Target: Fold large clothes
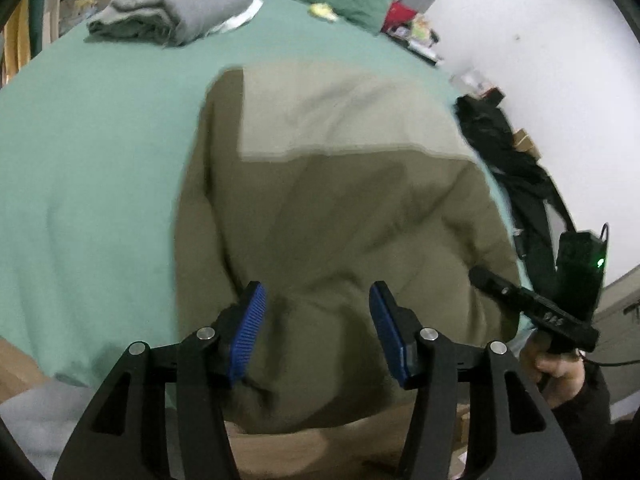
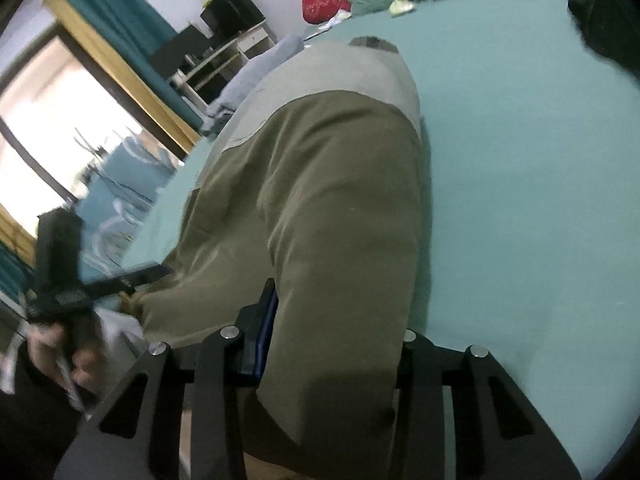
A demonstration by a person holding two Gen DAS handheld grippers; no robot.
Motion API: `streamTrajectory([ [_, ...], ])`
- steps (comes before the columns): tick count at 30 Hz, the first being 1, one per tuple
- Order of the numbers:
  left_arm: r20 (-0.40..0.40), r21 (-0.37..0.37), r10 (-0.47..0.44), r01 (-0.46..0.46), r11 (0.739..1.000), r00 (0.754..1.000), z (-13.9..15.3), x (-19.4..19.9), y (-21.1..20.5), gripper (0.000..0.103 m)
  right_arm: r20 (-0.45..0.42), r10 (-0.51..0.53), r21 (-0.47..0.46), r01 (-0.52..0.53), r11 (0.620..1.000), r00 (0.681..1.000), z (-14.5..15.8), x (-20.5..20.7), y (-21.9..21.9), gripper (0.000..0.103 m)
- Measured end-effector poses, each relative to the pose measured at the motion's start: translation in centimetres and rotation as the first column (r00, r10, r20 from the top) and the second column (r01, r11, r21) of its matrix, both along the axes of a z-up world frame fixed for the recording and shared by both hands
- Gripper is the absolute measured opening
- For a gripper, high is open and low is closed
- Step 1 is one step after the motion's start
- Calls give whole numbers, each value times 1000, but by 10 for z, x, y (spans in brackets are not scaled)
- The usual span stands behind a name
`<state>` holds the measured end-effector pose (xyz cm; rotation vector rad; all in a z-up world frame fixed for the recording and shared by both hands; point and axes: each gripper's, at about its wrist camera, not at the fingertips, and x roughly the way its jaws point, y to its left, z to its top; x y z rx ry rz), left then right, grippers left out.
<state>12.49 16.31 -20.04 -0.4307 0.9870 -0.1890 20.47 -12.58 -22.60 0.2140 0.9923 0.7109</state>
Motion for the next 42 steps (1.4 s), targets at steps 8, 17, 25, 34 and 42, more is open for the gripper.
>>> streamTrajectory([
  [8, 10, -68, 73, -72, 995, 997, -7, 15, -3, 71, 25, -88, -126, 91, 988, 996, 10, -15, -81, 37],
  [17, -66, -266, 91, -105, 958, 994, -49, 44, -18, 74, -3, -76, -117, 75, 990, 997, 8, -15, -96, 70],
  [25, -45, -181, -111, 101, 978, 993, -39, 68, -70, 80, 101, -80, -98, 90, 991, 992, 43, 5, -111, 89],
  [34, -49, 210, -18, 28, 977, 999, -42, 63, -68, 89, -16, -45, -90, 43, 995, 999, -2, 75, -85, 93],
  [42, -71, -218, 36, -50, 975, 997, -62, 61, -29, 95, -95, -65, -30, 62, 998, 993, -38, 80, -85, 100],
])
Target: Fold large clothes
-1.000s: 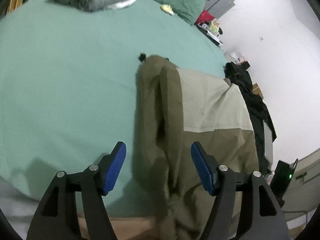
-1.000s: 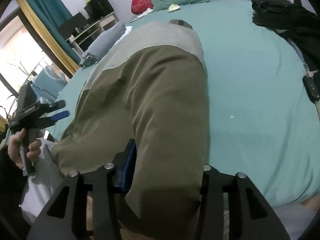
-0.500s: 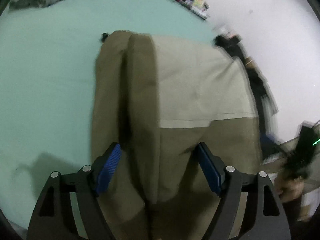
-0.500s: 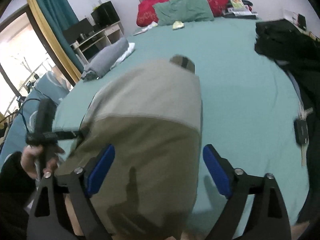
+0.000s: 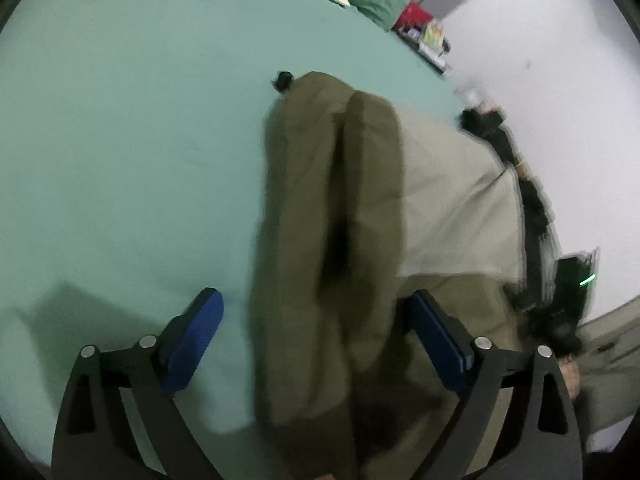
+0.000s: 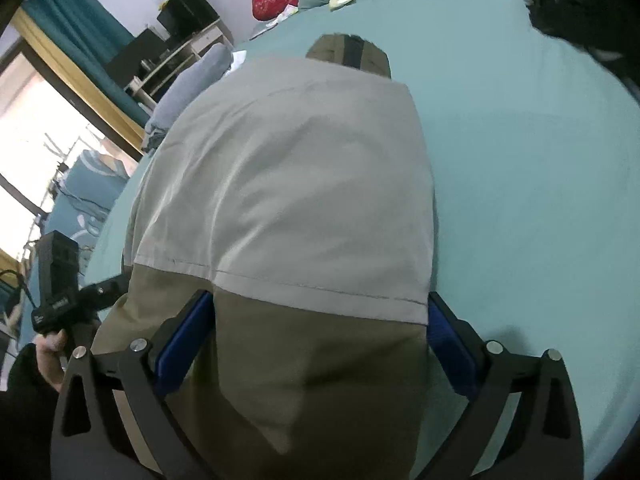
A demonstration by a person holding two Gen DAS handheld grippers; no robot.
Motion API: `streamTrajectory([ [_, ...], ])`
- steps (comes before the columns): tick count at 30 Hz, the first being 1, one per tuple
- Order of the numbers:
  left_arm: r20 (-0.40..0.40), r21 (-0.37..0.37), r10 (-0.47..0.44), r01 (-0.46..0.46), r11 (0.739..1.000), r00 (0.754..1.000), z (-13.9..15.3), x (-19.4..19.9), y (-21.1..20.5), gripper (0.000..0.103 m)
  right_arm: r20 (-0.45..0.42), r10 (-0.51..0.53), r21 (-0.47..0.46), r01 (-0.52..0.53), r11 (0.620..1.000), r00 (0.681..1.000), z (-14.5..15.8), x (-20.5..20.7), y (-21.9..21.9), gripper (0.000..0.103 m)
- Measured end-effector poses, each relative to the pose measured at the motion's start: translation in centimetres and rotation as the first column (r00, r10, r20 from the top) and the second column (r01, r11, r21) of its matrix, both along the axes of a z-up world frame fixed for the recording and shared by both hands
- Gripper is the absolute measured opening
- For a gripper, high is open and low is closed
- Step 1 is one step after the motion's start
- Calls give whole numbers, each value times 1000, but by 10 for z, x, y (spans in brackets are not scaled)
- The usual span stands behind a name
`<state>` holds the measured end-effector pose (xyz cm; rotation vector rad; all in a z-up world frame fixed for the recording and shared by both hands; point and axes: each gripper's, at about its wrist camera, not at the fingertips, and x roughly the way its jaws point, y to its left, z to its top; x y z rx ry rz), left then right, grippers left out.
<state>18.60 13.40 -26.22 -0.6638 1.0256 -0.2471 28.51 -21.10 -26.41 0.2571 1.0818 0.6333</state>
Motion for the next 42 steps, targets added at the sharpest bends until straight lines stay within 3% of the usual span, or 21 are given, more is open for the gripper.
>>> streamTrajectory([
  [1, 6, -78, -21, 21, 997, 1000, -1, 0, -2, 95, -10, 3, -1, -3, 1000, 1000, -4, 0, 0, 99],
  [3, 37, -247, -86, 93, 964, 996, 0, 0, -12, 95, -20, 18, -5, -18, 1000, 1000, -10, -1, 2, 99],
  [4, 43, -237, -104, 111, 965, 994, 3, -2, -18, 95, -10, 24, -21, -24, 999, 1000, -10, -2, 4, 99],
  [6, -5, -93, -171, 170, 981, 985, -1, 3, -40, 95, 4, 31, -50, -31, 998, 1000, -9, -4, 8, 99],
  [9, -39, 8, -199, 200, 980, 979, -5, 7, -60, 99, 8, 29, -57, -28, 998, 1000, -7, -6, 8, 98],
  [11, -42, 36, -212, 214, 976, 976, -5, 13, -68, 102, -6, 19, -31, -19, 999, 1000, -7, -7, 4, 97],
  [14, -43, 26, -208, 209, 977, 977, -4, 16, -70, 102, -28, 10, 12, -10, 1000, 1000, -8, -13, 1, 96],
  [18, -24, 25, -268, 268, 963, 963, -7, 35, -88, 102, -55, -10, 100, 15, 995, 998, -17, -17, -8, 93],
  [20, -19, 27, -299, 300, 954, 954, -10, 47, -98, 97, -49, -21, 116, 27, 993, 999, -18, -21, -11, 87],
  [25, 19, 30, -307, 306, 951, 952, -1, 47, -107, 50, 34, -50, 47, 49, 998, 998, -2, -37, -8, 54],
  [28, 65, 71, -308, 304, 950, 949, 11, 39, -111, 36, 119, -45, 2, 46, 999, 992, 18, -49, 2, 42],
  [32, 109, 54, -287, 283, 958, 952, 25, 30, -105, 30, 180, -64, 23, 61, 998, 982, 37, -63, 0, 39],
  [42, 267, 122, -246, 221, 968, 932, 88, -4, -77, 28, 365, -55, 34, 46, 998, 930, 104, -89, 39, 38],
])
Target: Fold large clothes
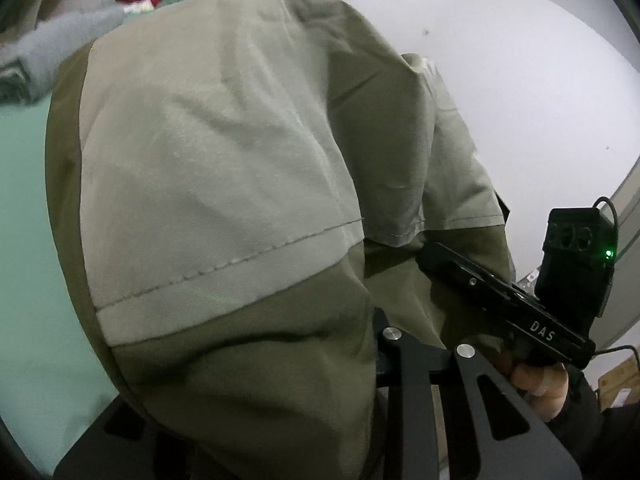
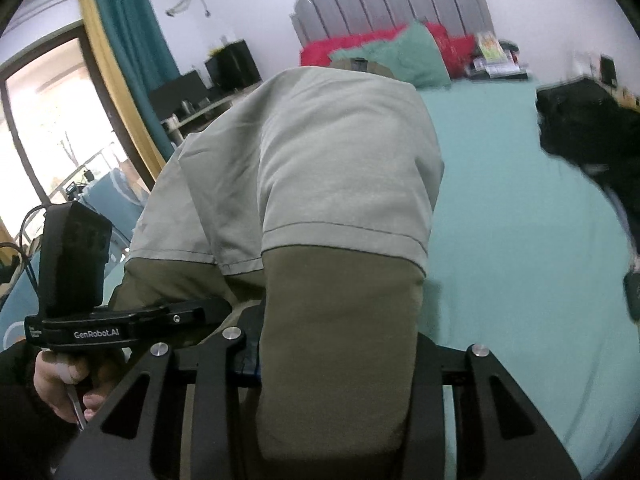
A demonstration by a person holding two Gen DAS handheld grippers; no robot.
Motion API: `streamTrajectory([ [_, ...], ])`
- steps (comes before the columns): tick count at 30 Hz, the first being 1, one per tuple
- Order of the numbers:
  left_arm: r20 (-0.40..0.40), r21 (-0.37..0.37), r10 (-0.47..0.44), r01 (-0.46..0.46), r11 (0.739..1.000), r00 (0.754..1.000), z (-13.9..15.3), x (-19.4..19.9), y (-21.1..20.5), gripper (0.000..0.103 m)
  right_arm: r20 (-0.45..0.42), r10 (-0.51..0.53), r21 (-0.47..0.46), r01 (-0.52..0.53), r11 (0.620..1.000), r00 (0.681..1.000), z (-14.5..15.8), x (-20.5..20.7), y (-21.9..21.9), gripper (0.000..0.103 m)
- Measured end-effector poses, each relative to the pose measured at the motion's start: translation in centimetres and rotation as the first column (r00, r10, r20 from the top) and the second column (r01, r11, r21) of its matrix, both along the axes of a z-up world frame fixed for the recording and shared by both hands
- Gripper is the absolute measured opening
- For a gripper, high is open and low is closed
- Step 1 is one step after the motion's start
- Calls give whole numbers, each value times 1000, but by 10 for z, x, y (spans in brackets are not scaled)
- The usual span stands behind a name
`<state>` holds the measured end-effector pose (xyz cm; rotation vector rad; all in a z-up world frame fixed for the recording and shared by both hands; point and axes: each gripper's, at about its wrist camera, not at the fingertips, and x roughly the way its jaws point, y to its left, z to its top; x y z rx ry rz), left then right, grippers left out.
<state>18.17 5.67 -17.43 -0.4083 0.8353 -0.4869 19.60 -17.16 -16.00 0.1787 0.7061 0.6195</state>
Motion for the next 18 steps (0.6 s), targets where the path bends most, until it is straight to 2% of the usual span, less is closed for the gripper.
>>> streamTrajectory([
  [8, 103, 25, 53, -56, 998, 993, 48, -36, 53, 28, 93, 16, 34, -20, 999, 995, 39, -21, 36, 38],
  [18, 174, 35, 149, -157, 987, 973, 80, -65, 138, 28, 158, 105, 45, -113, 993, 982, 70, -22, 112, 38],
])
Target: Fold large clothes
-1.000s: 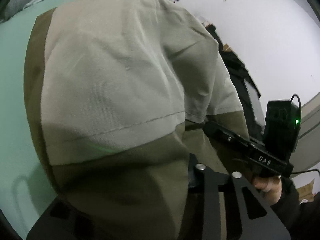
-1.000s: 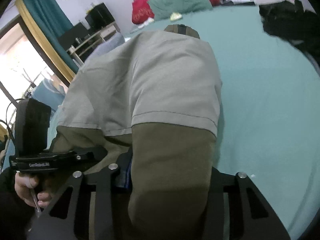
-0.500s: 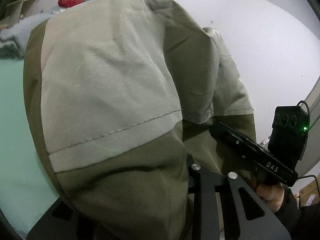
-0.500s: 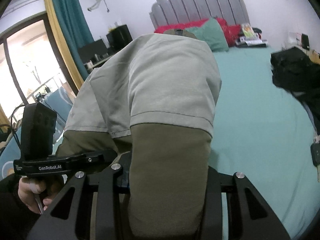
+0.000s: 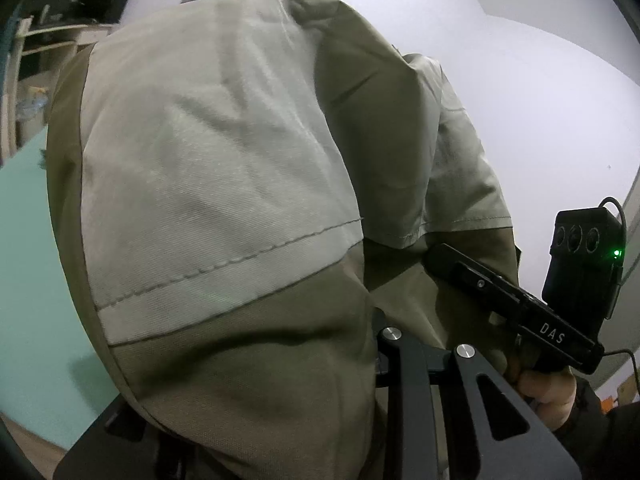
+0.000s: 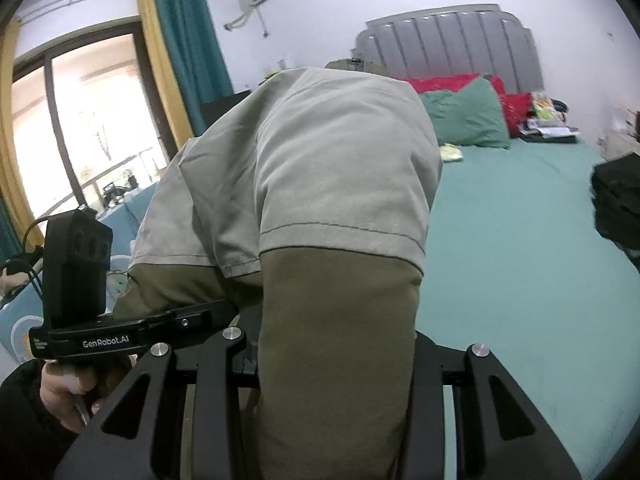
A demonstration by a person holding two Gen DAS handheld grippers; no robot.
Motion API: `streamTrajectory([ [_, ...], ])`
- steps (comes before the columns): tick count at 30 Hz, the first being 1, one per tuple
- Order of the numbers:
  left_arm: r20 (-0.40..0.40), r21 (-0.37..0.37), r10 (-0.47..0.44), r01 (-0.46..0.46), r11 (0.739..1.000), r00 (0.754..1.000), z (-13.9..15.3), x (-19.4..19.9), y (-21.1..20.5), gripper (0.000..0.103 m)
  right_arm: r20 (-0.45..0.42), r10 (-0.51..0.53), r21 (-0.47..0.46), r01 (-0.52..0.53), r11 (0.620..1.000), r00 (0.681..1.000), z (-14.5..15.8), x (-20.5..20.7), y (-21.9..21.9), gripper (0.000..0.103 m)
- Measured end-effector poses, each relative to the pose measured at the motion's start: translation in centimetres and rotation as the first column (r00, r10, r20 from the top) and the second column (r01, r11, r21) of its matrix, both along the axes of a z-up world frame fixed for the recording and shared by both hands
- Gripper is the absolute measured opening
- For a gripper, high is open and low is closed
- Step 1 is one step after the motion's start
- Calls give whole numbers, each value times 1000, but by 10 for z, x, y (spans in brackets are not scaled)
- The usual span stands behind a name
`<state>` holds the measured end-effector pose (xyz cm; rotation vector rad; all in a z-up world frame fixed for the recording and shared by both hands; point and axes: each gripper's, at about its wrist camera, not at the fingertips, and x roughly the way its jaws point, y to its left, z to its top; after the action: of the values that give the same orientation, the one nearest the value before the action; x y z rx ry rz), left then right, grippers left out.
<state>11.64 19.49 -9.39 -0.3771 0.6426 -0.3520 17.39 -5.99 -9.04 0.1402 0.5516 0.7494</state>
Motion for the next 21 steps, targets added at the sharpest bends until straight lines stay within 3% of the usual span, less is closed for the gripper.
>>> streamTrajectory([
  [8, 22, 35, 83, -83, 996, 996, 21, -14, 83, 28, 27, 84, 42, -85, 995, 996, 11, 3, 74, 38],
  [16, -15, 128, 136, -133, 983, 991, 25, -10, 165, 28, -15, 145, 123, -142, 982, 989, -6, 15, 145, 38],
  [21, -59, 193, 174, -160, 968, 983, 12, 3, 211, 28, -73, 163, 166, -149, 975, 984, -28, 27, 194, 38],
])
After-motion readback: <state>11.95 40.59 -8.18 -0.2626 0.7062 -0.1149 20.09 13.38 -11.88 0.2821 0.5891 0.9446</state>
